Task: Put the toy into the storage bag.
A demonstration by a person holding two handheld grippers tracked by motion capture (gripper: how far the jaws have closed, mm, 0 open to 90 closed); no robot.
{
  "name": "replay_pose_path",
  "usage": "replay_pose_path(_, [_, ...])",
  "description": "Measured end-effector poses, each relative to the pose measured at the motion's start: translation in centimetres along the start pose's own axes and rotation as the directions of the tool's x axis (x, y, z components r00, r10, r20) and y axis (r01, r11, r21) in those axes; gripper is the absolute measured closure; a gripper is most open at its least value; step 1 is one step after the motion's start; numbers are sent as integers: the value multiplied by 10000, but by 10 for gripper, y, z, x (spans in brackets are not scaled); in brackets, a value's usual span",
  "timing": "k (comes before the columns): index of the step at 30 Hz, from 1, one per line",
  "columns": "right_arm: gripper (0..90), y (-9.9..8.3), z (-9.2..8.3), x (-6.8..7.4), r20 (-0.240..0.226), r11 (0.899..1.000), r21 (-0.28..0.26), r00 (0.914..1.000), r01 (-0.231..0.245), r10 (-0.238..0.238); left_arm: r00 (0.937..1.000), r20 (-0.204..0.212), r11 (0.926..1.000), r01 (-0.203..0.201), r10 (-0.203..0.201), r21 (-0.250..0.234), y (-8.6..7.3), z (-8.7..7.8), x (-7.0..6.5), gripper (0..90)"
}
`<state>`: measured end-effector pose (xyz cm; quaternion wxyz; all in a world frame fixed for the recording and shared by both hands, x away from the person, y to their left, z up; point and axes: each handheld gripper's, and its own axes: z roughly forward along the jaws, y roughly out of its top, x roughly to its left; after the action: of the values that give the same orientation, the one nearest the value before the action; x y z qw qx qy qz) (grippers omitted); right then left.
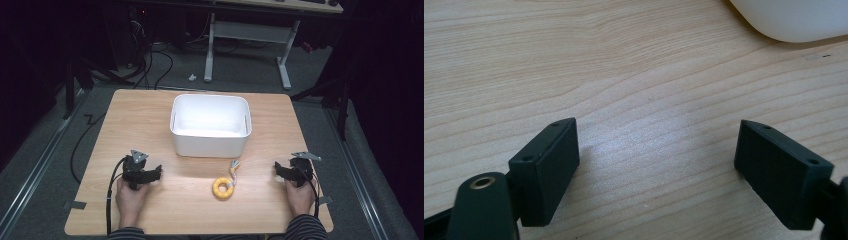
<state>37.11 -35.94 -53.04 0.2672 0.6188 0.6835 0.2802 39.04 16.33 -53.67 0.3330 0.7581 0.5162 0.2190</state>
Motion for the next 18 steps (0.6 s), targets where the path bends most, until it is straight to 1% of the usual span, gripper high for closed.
replay_pose_path(17, [221,0,0,0,-2,10000,5,10000,-35,35,10000,16,10000,8,-8,-1,0,0,0,184])
replay_pose_path(18, [205,0,0,0,-113,10000,28,9999,-11,11,10000,15,10000,8,-8,1,0,0,0,185])
